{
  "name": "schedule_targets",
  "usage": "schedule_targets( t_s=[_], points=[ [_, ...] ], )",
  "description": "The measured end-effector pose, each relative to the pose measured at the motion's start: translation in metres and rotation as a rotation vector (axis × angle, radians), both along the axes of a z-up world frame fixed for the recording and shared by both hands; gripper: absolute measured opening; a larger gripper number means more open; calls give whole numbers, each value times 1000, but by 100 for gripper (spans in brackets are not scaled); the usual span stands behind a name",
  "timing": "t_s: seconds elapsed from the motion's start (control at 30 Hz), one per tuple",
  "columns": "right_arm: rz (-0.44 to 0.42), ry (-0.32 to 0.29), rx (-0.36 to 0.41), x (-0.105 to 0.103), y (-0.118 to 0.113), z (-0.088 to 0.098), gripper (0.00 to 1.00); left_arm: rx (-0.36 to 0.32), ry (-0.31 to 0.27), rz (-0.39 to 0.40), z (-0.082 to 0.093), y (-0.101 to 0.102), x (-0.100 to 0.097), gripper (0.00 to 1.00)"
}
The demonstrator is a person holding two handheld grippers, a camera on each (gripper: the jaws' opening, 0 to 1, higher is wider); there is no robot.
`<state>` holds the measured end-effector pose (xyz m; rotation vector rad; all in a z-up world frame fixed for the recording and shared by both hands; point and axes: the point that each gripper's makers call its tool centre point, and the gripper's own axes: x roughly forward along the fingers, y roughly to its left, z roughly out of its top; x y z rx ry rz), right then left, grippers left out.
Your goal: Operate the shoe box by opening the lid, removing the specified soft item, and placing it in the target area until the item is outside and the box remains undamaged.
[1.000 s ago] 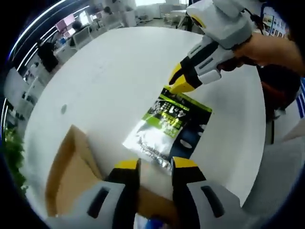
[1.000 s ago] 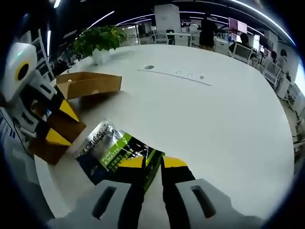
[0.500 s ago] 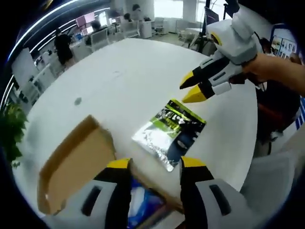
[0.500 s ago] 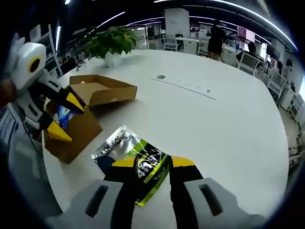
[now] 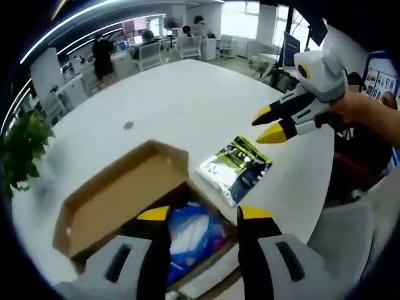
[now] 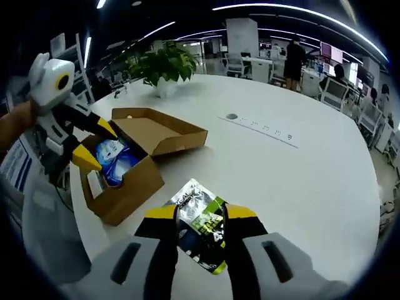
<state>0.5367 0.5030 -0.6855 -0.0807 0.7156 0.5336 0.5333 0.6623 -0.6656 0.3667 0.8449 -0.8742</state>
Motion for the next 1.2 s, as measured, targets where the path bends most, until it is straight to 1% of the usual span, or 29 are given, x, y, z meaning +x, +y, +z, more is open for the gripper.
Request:
schedule_targets(
  t_s=[0.1,0.2,0.33,0.53,0.77,0.93,1.03,1.2],
  points=[
    [5,2,10,-5,9,2,27,-7,-7,17,3,16,1,40],
    [11,4,10,-10,16,3,27,-25,-11,36,6,27,3,40],
    [18,7,28,-14,32,7,27,-39,-18,53,9,42,5,41],
    [42,12,50,-16,56,12,29,-53,-23,92,8,63,9,42],
    [61,23,82,-10,79,15,30,-59,-20,142,1,91,13,43],
    [82,27,96,-6,97,16,30,-42,-16,158,-6,111,13,47],
    [107,36,102,-6,112,15,30,-36,-3,172,-11,125,12,48],
    [132,40,116,-6,132,14,30,-36,15,190,-18,141,10,51]
  ],
)
